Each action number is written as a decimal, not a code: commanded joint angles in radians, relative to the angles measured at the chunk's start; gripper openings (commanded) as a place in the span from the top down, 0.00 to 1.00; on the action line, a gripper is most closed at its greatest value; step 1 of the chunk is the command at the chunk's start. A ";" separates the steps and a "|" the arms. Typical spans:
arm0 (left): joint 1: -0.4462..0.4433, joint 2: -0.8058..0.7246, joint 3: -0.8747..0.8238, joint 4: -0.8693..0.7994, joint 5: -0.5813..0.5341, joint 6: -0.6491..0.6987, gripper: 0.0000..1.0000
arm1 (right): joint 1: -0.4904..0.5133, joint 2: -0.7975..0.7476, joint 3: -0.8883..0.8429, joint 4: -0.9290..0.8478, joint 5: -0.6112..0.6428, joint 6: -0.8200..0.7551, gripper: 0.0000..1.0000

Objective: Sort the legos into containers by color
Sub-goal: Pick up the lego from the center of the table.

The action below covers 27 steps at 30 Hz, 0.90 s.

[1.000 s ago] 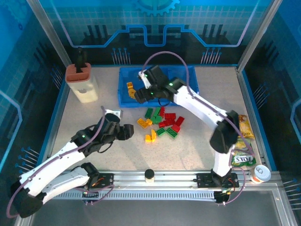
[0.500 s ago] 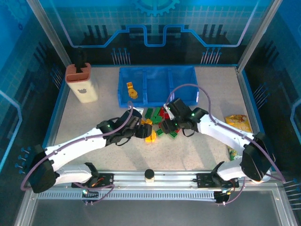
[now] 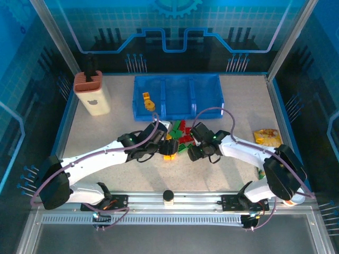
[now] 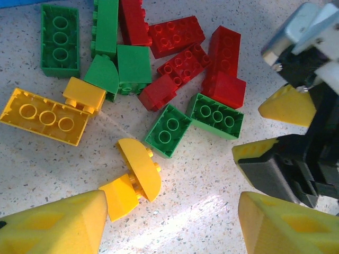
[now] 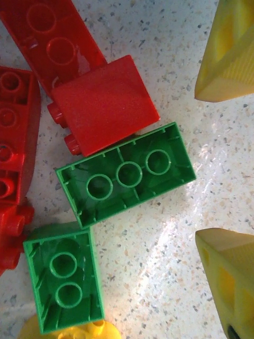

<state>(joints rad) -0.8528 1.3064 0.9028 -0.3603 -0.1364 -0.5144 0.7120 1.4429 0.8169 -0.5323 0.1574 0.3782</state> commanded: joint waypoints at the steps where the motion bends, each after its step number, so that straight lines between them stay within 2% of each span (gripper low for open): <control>1: -0.005 -0.008 -0.001 0.005 -0.003 0.009 0.33 | -0.011 0.046 -0.005 0.048 0.011 0.014 0.35; 11: -0.006 -0.022 -0.020 -0.011 -0.032 0.017 0.33 | -0.023 0.147 0.011 0.093 0.015 0.006 0.37; 15: -0.006 -0.026 -0.025 -0.023 -0.059 0.024 0.33 | -0.022 0.160 0.013 0.097 0.009 0.006 0.41; 21: 0.004 -0.072 -0.071 -0.005 -0.103 0.001 0.32 | -0.007 0.148 0.009 0.087 0.016 0.014 0.53; 24: 0.032 -0.097 -0.092 -0.003 -0.103 -0.017 0.32 | 0.012 0.124 0.013 0.064 0.027 0.023 0.63; 27: 0.072 -0.116 -0.117 -0.005 -0.093 -0.042 0.33 | 0.038 0.081 0.021 0.035 0.039 0.035 0.68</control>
<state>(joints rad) -0.8104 1.2213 0.8139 -0.3603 -0.2131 -0.5274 0.7238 1.5719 0.8181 -0.4591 0.1841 0.3977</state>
